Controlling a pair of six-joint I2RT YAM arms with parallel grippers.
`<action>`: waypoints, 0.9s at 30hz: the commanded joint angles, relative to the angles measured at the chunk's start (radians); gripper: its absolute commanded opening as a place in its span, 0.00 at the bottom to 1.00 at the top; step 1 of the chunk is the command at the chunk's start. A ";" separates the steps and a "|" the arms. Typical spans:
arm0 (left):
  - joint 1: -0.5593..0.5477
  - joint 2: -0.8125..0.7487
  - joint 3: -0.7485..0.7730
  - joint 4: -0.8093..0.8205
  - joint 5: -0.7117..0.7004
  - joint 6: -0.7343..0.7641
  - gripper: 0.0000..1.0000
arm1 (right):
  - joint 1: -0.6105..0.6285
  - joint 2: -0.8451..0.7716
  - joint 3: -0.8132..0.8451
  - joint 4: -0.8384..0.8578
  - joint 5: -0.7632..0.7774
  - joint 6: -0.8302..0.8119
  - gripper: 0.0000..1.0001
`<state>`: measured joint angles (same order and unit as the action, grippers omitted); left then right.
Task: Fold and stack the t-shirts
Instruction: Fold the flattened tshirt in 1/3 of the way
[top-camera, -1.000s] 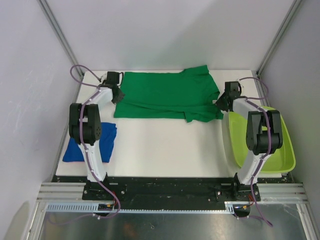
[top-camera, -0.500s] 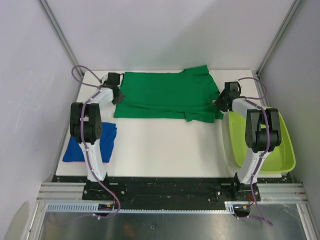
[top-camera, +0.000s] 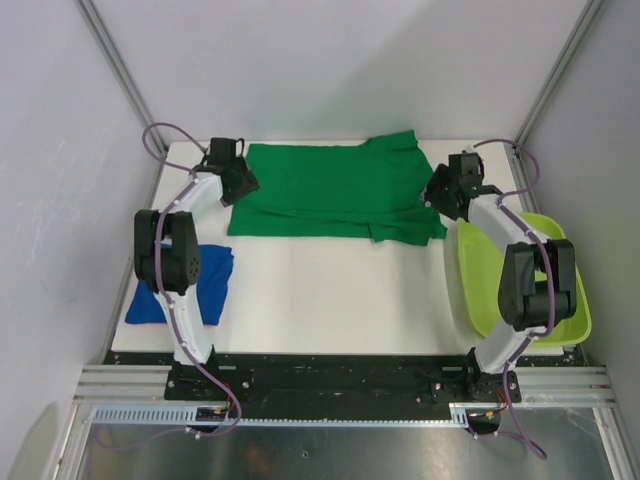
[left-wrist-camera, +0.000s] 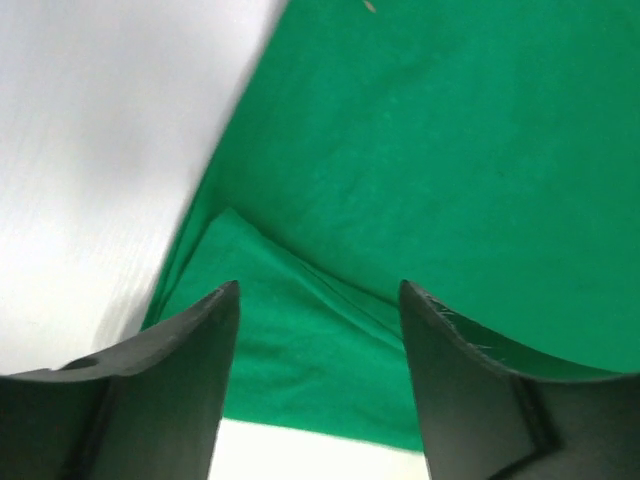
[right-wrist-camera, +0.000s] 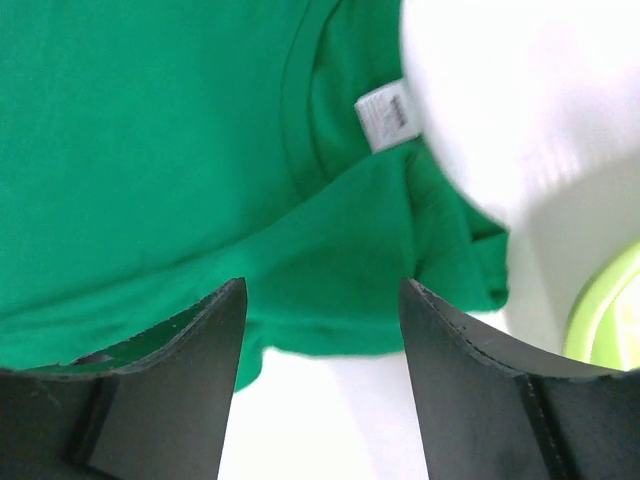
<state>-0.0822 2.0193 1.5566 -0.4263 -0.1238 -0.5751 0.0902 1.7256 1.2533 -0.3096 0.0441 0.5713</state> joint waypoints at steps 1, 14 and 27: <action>-0.027 -0.125 -0.050 0.023 0.182 0.053 0.64 | 0.064 -0.100 -0.075 -0.053 0.034 -0.009 0.63; -0.341 -0.140 -0.182 0.160 0.422 0.022 0.48 | 0.059 -0.134 -0.250 0.013 0.034 0.012 0.38; -0.544 0.063 -0.067 0.289 0.512 -0.059 0.49 | 0.044 -0.086 -0.317 0.094 0.021 0.008 0.40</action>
<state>-0.5972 2.0335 1.4216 -0.1905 0.3473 -0.6029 0.1436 1.6287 0.9421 -0.2802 0.0628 0.5755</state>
